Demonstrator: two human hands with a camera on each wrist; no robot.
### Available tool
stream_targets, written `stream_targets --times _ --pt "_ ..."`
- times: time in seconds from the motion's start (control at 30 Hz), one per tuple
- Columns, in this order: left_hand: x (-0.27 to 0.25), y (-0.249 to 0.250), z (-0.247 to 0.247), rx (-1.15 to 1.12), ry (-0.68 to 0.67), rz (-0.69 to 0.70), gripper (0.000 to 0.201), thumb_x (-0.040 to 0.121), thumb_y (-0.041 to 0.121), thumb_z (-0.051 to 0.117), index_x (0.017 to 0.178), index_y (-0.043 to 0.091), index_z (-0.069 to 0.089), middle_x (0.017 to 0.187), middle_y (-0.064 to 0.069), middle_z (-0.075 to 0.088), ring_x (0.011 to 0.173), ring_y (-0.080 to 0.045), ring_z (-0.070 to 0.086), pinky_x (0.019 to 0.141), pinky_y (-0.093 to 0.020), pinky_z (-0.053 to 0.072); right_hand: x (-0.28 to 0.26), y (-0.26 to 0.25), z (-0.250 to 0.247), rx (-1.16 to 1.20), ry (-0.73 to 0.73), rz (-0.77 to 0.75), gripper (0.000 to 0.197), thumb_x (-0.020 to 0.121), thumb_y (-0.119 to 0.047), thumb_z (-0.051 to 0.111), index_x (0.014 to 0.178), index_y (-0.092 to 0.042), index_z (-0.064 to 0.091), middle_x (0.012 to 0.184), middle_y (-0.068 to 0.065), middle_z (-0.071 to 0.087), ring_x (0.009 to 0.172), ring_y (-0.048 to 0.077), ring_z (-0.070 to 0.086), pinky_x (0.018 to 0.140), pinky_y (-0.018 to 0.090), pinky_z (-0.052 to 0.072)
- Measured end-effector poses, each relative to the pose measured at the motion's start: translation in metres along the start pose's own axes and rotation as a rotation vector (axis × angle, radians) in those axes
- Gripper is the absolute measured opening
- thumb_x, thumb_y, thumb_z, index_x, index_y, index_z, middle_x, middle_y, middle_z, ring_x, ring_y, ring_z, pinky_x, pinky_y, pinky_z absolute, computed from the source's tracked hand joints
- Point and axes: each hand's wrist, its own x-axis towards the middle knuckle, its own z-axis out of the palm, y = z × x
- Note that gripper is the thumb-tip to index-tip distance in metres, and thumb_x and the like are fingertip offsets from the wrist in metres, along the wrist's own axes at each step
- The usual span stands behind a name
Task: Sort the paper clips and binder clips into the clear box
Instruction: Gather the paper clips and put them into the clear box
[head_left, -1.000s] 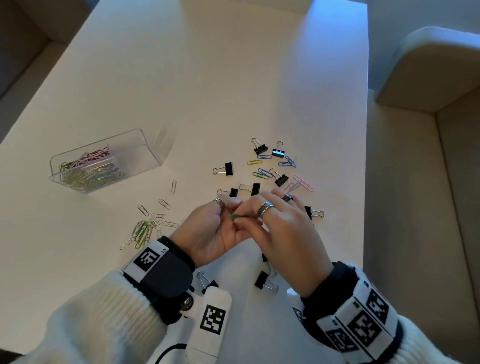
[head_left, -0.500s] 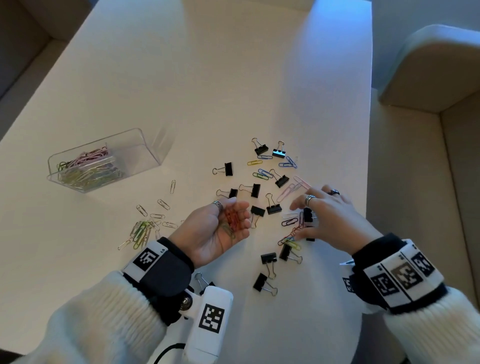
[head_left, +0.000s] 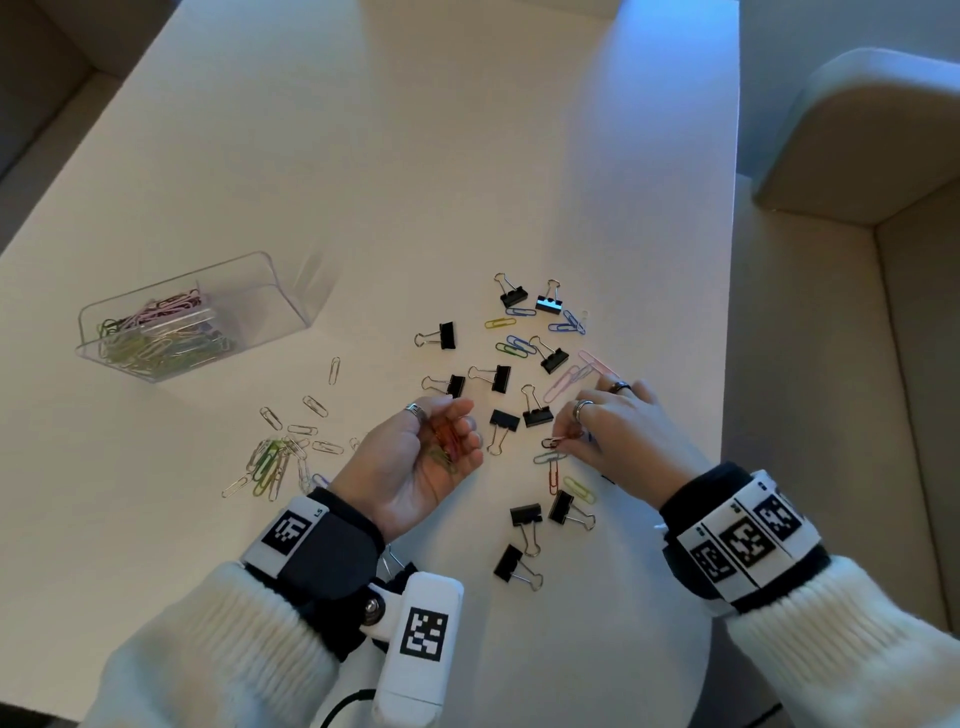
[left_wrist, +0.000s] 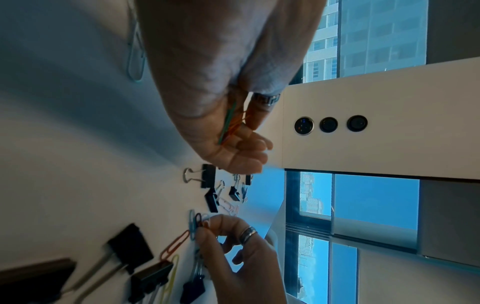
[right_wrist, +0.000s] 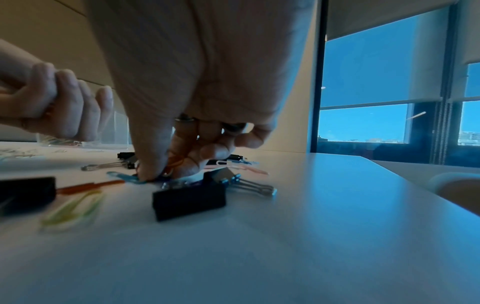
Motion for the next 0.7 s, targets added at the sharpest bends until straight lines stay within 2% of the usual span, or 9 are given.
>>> stream_targets --times 0.07,0.13,0.2,0.37,0.6,0.7 --pt "0.000 -0.005 -0.001 0.003 -0.002 -0.013 0.036 0.091 0.017 0.043 0.063 0.009 0.064 0.061 -0.004 0.053 0.052 -0.014 0.054 0.048 -0.021 0.052 -0.001 -0.004 0.004 -0.025 0.073 -0.018 0.020 0.088 -0.036 0.054 0.093 -0.021 0.067 0.097 -0.006 0.064 0.104 0.019 0.052 0.088 0.033 0.029" --pt "-0.001 -0.007 -0.001 0.008 -0.005 -0.015 0.039 0.091 0.016 0.043 0.060 0.009 0.066 0.061 -0.004 0.054 0.051 -0.014 0.055 0.050 -0.022 0.053 -0.002 -0.008 0.008 -0.113 0.121 -0.034 0.011 0.073 -0.029 0.070 0.071 -0.018 0.067 0.071 -0.004 0.065 0.080 0.022 0.061 0.077 0.034 0.041" --pt "-0.002 -0.009 -0.001 0.015 -0.006 -0.017 0.040 0.091 0.016 0.043 0.059 0.008 0.066 0.061 -0.005 0.055 0.051 -0.014 0.057 0.051 -0.022 0.054 -0.002 -0.010 0.010 -0.163 0.150 -0.048 0.016 0.059 -0.025 0.077 0.058 -0.020 0.062 0.055 -0.007 0.059 0.063 0.019 0.061 0.066 0.031 0.048" --pt "-0.005 -0.009 0.001 0.030 0.012 -0.034 0.044 0.092 0.013 0.040 0.058 0.006 0.066 0.059 -0.007 0.058 0.048 -0.015 0.059 0.052 -0.025 0.056 0.000 -0.016 0.005 -0.221 0.123 -0.100 0.015 0.057 -0.024 0.075 0.054 -0.019 0.061 0.052 -0.008 0.058 0.059 0.017 0.061 0.064 0.027 0.049" --pt "-0.008 -0.009 0.000 0.082 0.031 -0.074 0.047 0.092 0.011 0.039 0.059 0.002 0.071 0.060 -0.011 0.065 0.051 -0.018 0.064 0.057 -0.029 0.057 0.000 -0.019 0.002 -0.135 0.095 -0.050 0.019 0.057 -0.020 0.077 0.052 -0.018 0.059 0.050 -0.006 0.059 0.057 0.018 0.061 0.065 0.028 0.050" --pt "-0.008 -0.008 0.001 0.088 0.022 -0.097 0.044 0.093 0.012 0.037 0.068 -0.001 0.071 0.065 -0.014 0.068 0.057 -0.020 0.067 0.062 -0.029 0.057 -0.003 -0.025 -0.004 0.063 0.239 -0.059 0.011 0.061 -0.016 0.072 0.056 -0.018 0.062 0.049 -0.009 0.057 0.056 0.016 0.058 0.065 0.032 0.049"
